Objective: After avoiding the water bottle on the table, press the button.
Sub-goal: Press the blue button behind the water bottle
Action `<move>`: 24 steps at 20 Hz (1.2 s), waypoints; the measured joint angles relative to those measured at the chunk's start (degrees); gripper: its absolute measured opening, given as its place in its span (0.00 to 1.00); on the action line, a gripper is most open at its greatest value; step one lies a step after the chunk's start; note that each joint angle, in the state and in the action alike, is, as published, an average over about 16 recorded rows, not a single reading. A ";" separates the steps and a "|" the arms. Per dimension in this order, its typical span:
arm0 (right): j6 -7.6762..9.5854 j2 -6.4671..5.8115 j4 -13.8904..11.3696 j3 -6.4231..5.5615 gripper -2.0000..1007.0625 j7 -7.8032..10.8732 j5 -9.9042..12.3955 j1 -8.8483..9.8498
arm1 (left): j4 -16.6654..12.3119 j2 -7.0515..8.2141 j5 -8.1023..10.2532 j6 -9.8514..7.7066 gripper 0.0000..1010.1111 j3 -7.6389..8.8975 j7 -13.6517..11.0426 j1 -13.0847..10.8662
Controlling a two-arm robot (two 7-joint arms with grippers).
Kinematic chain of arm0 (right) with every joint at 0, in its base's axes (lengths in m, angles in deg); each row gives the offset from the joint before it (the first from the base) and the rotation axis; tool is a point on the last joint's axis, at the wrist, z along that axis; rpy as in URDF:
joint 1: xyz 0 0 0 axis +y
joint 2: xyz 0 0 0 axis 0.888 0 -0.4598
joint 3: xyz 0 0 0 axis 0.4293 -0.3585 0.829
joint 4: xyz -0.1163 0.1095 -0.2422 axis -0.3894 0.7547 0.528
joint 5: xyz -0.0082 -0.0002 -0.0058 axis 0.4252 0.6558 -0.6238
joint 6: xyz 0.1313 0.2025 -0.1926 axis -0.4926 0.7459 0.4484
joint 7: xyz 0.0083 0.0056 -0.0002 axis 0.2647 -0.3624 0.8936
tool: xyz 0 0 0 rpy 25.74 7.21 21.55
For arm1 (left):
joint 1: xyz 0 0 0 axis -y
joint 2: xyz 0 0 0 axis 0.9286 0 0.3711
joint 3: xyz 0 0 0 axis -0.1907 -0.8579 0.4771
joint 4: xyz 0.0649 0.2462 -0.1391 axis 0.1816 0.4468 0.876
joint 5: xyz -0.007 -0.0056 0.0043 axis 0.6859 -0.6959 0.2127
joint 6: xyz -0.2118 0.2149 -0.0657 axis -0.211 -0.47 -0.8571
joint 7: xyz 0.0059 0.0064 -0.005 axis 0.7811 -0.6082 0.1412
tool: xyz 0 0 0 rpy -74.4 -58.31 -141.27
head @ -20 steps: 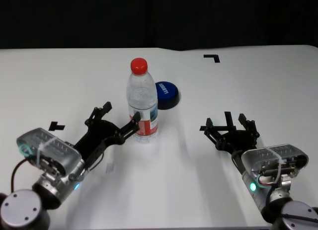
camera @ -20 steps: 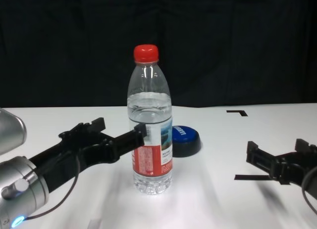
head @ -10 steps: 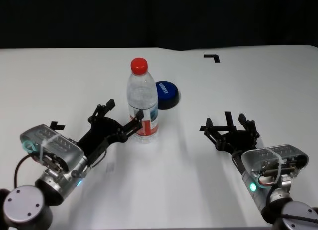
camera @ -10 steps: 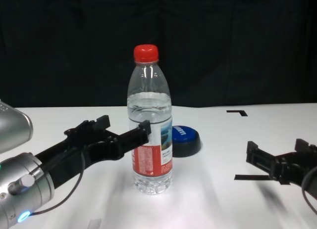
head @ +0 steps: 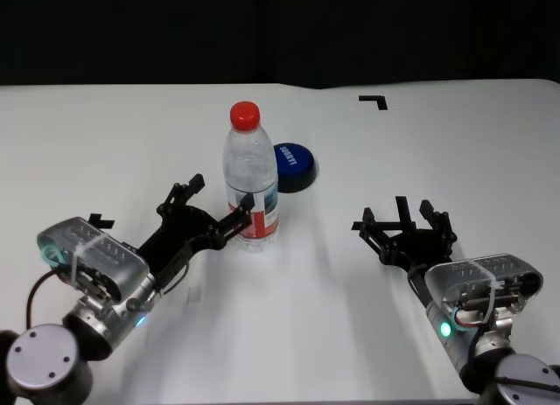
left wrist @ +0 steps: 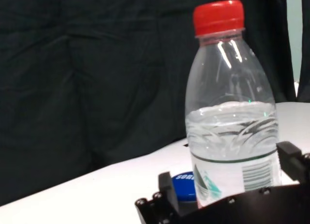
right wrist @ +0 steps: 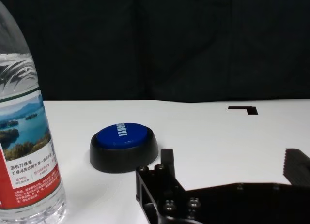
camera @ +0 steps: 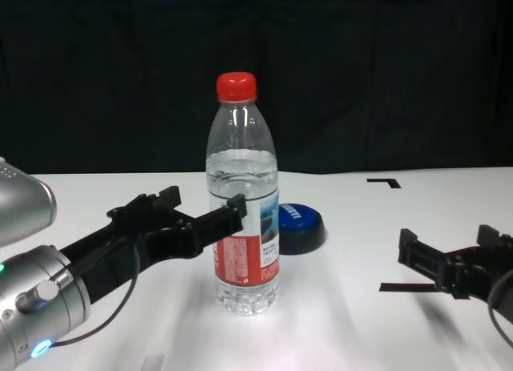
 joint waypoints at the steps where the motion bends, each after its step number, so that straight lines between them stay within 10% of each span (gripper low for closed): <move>1: 0.00 0.00 0.00 0.00 1.00 0.00 0.00 0.00 | -0.07 0.05 0.03 -0.02 0.99 0.01 0.00 -0.04; 24: 0.00 0.00 0.00 0.00 1.00 0.00 0.00 0.00 | -5.91 1.00 -0.11 -0.12 0.99 2.97 2.49 -5.61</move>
